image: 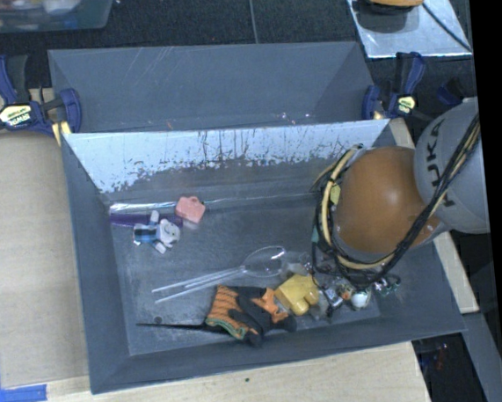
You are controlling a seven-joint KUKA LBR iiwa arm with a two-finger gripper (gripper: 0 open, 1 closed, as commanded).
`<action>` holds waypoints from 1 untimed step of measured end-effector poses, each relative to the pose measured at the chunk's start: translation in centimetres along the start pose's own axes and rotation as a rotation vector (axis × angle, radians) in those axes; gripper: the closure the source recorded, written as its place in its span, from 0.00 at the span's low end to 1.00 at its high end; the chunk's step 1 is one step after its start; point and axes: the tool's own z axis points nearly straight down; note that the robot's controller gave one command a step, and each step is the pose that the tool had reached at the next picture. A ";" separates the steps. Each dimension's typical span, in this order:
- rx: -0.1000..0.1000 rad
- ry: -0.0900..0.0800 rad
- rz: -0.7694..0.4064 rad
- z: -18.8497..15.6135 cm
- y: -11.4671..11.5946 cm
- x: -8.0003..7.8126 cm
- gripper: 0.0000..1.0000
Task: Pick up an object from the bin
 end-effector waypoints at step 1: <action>0.000 0.001 0.001 -2.3 0.0 0.1 1.00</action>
Offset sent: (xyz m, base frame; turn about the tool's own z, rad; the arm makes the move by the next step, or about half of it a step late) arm -0.0014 -0.0001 0.0818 0.0003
